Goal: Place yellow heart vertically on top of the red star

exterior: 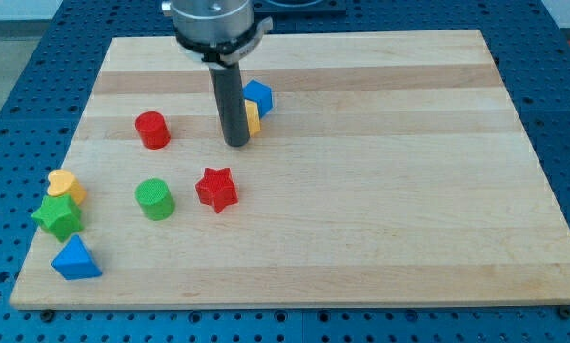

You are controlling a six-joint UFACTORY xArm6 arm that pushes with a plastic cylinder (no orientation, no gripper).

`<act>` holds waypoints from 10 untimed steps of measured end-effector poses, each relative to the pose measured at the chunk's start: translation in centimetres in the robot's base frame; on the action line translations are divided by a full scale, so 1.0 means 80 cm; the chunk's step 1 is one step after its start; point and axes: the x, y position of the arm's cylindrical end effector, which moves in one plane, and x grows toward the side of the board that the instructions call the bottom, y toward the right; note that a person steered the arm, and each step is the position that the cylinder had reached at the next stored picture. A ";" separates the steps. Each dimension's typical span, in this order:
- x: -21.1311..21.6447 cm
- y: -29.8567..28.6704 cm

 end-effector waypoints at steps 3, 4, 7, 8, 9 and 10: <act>0.056 -0.040; 0.054 -0.099; 0.029 -0.280; 0.033 -0.280; 0.095 -0.280; 0.103 -0.280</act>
